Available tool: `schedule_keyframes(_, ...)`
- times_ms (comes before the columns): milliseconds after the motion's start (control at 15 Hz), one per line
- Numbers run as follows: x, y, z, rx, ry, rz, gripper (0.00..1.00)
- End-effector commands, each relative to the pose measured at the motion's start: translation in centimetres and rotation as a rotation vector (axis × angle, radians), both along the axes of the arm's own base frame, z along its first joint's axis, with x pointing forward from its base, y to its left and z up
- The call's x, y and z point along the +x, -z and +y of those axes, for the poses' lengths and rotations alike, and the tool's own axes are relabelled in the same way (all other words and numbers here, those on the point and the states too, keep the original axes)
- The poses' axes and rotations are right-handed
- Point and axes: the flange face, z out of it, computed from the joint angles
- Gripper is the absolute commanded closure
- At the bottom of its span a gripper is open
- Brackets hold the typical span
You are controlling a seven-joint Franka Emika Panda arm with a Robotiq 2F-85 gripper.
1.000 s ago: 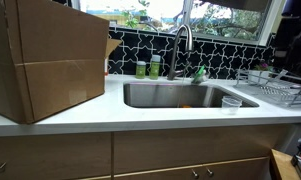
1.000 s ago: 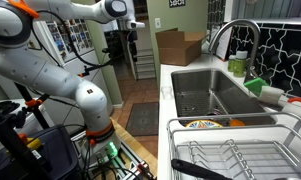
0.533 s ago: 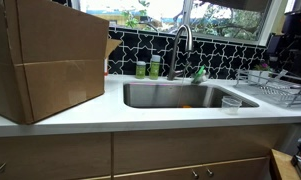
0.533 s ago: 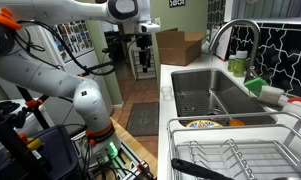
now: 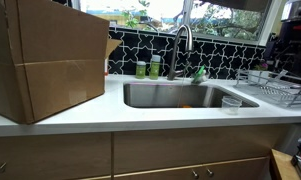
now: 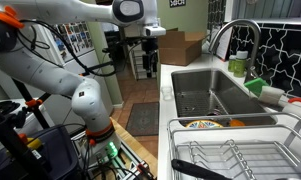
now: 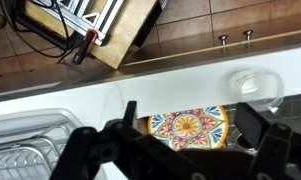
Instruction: Pick up the spoon in the dishes drying rack and rinse it on the tap running tap water twice before putting it back in the dishes washing rack
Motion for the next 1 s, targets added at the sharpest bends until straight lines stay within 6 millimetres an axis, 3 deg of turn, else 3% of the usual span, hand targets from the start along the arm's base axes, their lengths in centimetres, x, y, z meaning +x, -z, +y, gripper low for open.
schedule_keyframes(0, -1.1, 1.7, -9.6, -0.003, 0.205, 0.021, 0.0)
schedule_keyframes(200, -2.4, 2.5, -17.2, 0.029, 0.21, -0.002, 0.0)
schedule_keyframes(467, -4.4, 1.1, -23.5, 0.097, 0.045, -0.038, 0.0)
schedule_keyframes(667, -5.3, 0.1, -26.6, 0.123, -0.096, -0.038, 0.0)
schedule_keyframes(733, -5.6, 0.5, -24.9, 0.087, -0.03, -0.048, 0.0)
schedule_keyframes(933, -5.7, -0.1, -26.4, 0.092, -0.08, -0.043, 0.0)
